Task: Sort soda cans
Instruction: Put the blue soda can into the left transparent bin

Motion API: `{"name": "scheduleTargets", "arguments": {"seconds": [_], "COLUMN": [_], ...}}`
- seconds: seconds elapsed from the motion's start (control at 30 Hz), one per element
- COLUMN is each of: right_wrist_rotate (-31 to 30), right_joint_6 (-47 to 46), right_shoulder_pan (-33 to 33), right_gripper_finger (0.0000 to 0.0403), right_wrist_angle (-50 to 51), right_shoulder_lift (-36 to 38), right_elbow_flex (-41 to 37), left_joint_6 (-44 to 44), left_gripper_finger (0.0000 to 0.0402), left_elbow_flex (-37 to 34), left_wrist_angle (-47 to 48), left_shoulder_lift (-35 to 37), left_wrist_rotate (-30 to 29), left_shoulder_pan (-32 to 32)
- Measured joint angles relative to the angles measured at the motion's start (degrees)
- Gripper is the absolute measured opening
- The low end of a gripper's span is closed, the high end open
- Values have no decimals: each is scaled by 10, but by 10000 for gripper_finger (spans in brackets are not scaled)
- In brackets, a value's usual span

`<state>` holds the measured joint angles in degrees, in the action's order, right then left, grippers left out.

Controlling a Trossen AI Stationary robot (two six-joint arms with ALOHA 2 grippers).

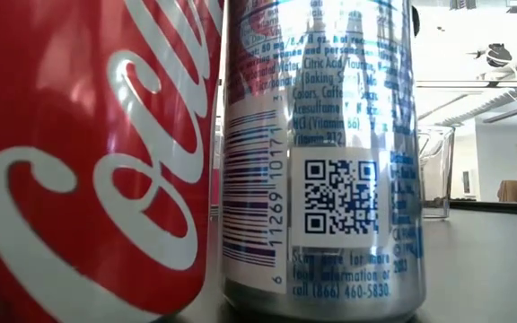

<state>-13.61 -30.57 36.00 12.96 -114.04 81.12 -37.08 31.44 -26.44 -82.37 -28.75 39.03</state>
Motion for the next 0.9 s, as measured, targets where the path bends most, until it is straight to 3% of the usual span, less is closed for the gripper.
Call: {"name": "scheduleTargets", "arguments": {"seconds": [0.5,0.9], "right_wrist_rotate": [-3,-2], "right_joint_6": [2,2], "right_shoulder_pan": [-1,-5], "right_gripper_finger": [311,225], "right_wrist_angle": [-42,-32], "right_shoulder_lift": [0,7], "right_elbow_flex": [0,0], "left_joint_6": [0,0], "left_gripper_finger": [325,325], "left_elbow_flex": [0,0], "left_wrist_angle": [0,0], "left_shoulder_lift": [0,0], "left_wrist_rotate": [0,0], "left_shoulder_pan": [0,0]}}
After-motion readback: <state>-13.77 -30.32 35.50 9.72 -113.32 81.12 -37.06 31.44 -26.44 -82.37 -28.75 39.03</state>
